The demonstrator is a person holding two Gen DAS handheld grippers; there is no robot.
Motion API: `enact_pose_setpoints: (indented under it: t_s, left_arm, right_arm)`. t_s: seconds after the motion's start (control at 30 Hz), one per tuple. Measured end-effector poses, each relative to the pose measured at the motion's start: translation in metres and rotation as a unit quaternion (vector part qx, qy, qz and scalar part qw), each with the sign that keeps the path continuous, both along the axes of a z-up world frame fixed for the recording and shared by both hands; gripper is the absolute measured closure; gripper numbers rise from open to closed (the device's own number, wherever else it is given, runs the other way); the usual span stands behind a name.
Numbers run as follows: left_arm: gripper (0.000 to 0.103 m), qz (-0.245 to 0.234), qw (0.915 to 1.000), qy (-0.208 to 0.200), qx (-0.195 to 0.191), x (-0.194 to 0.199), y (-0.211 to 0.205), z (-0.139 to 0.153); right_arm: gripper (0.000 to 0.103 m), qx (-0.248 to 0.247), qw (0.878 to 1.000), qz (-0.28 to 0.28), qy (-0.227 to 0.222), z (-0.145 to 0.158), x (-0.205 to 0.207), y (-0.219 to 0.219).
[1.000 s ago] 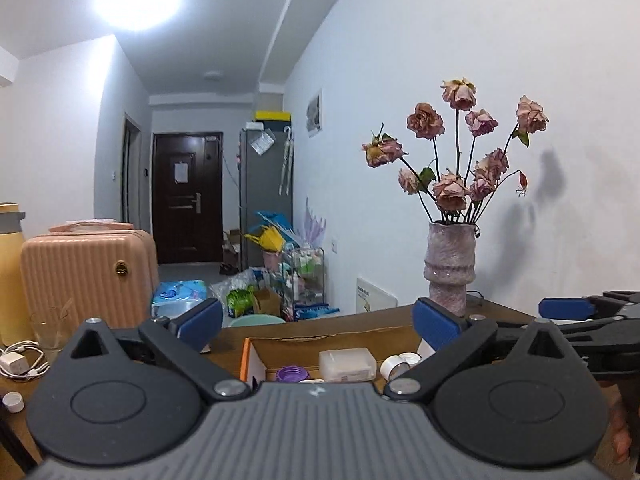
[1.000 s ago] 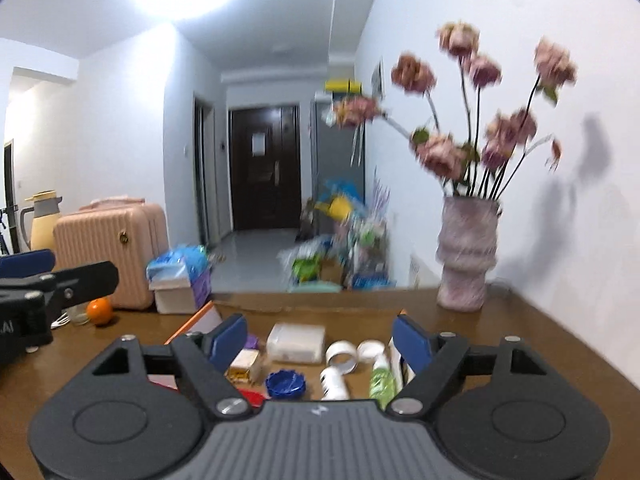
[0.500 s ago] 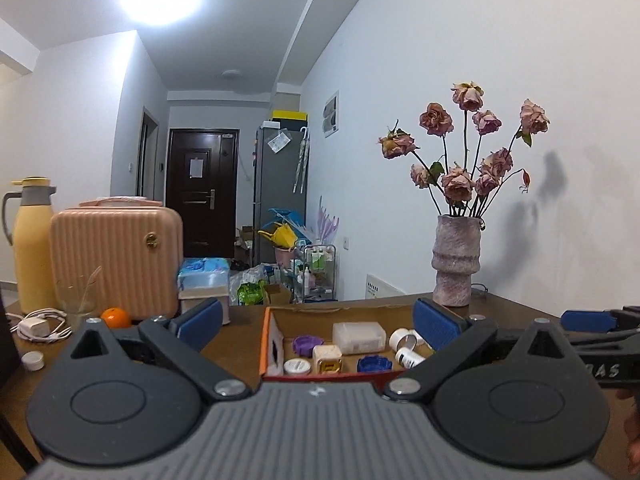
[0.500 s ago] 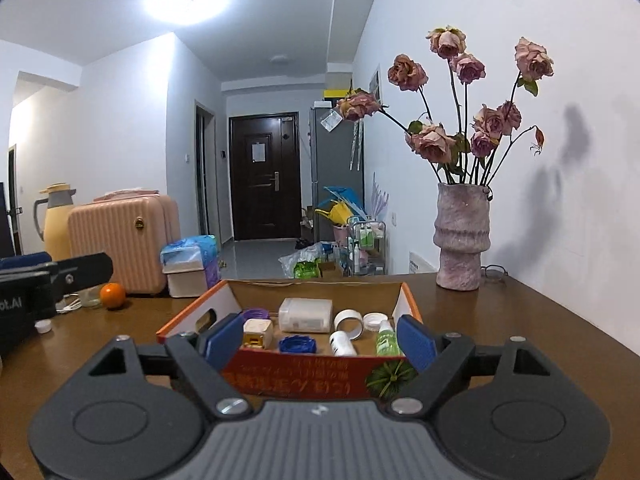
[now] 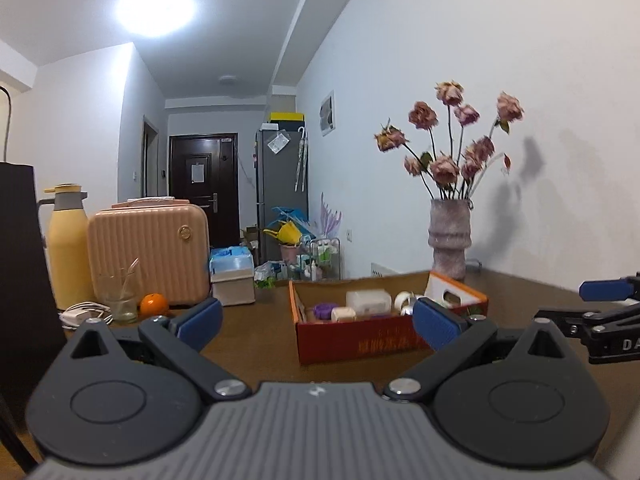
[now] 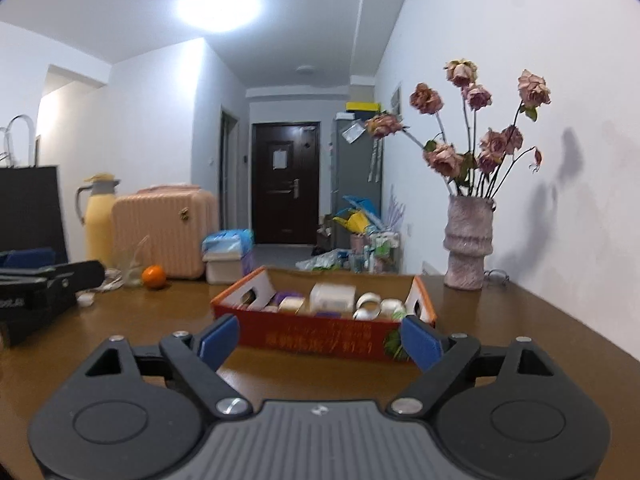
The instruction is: Organize rigid objects
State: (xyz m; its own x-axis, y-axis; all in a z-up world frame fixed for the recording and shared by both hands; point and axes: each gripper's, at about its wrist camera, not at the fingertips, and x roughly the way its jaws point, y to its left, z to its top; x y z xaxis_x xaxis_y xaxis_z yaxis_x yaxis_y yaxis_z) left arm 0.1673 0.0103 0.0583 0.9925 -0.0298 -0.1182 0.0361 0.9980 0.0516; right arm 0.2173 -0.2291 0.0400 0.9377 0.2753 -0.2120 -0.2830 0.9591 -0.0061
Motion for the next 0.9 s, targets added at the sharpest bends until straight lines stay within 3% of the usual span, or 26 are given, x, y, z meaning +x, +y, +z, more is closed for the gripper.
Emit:
enact_pose_setpoints:
  t_s: [0.33,0.37,0.47,0.63,0.9]
  left_arm:
    - [0.000,0.007,0.9998,0.019,0.004,-0.108,-0.017,-0.035]
    - [0.000,0.013,0.9997,0.021,0.001,-0.119,-0.017,-0.039]
    - [0.000,0.023,0.9990,0.035,-0.013,-0.146,-0.019,-0.051]
    - [0.000,0.016,0.9987,0.047,-0.012,-0.151,-0.021,-0.054]
    - [0.000,0.012,0.9993,0.035,-0.010,-0.154,-0.021,-0.051]
  right_arm:
    - [0.014,-0.049,0.999,-0.019,-0.014,-0.027,-0.106,0.003]
    - [0.014,-0.048,0.998,-0.034,-0.001,-0.033,-0.131,0.006]
    - [0.011,-0.023,0.999,-0.034,0.003,-0.035,-0.156,0.008]
    - [0.006,0.010,1.000,-0.020,-0.005,-0.036,-0.189,0.017]
    - [0.006,0.016,0.999,-0.041,-0.004,-0.034,-0.188,0.015]
